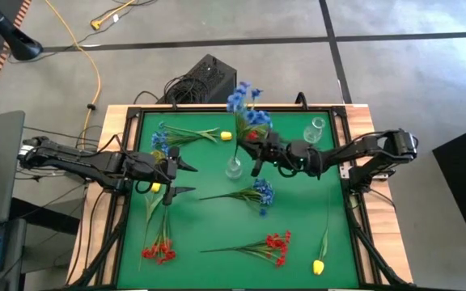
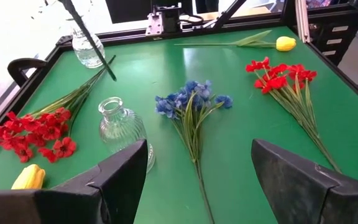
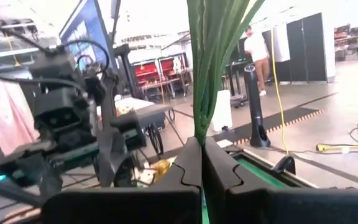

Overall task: Sort flowers into vase by color
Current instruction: Put the bottom right blue flowers into the bottom transparent vase

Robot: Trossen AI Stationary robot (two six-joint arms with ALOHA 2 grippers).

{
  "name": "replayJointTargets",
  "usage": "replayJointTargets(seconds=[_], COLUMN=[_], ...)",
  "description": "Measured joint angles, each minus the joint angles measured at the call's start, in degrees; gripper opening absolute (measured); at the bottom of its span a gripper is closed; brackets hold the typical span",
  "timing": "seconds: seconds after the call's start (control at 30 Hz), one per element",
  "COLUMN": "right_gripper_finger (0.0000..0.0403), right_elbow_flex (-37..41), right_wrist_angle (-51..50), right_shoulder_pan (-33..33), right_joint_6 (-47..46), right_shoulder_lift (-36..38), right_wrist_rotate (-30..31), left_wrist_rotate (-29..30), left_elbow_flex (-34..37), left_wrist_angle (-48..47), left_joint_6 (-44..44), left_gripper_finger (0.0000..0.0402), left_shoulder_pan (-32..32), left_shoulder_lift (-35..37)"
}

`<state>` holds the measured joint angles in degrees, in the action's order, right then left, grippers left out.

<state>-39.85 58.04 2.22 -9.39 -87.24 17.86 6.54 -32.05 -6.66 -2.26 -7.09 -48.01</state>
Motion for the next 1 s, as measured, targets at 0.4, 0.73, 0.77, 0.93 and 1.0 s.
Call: replayJointTargets(seconds=[0.4, 0.73, 0.77, 0.93, 1.0], right_gripper_finger=[0.0022, 0.0022, 0.0022, 0.0022, 0.0022], right_elbow_flex=[0.00, -0.01, -0.01, -0.01, -0.01], right_wrist_angle=[0.29, 5.83, 5.58, 5.39, 4.51], right_shoulder_pan=[0.57, 1.48, 1.64, 1.70, 1.68], right_joint_6=[0.24, -0.07, -0.09, -0.07, -0.09], right_shoulder_lift=[-1.18, -7.61, -7.63, -7.63, -7.63], right_wrist_rotate=[0.03, 0.84, 0.84, 0.80, 0.77], left_wrist_rotate=[1.73, 1.67, 1.65, 1.65, 1.65], left_elbow_flex=[0.00, 0.00, 0.00, 0.00, 0.00], left_wrist_angle=[0.07, -0.26, -0.35, -0.28, -0.28], left_joint_6=[-0.04, -0.02, -0.04, -0.47, -0.84], left_gripper_finger=[0.0277, 0.0277, 0.0277, 0.0277, 0.0277], left_shoulder_pan=[0.00, 0.00, 0.00, 0.00, 0.02], left_shoulder_lift=[0.01, 0.00, 0.02, 0.02, 0.02])
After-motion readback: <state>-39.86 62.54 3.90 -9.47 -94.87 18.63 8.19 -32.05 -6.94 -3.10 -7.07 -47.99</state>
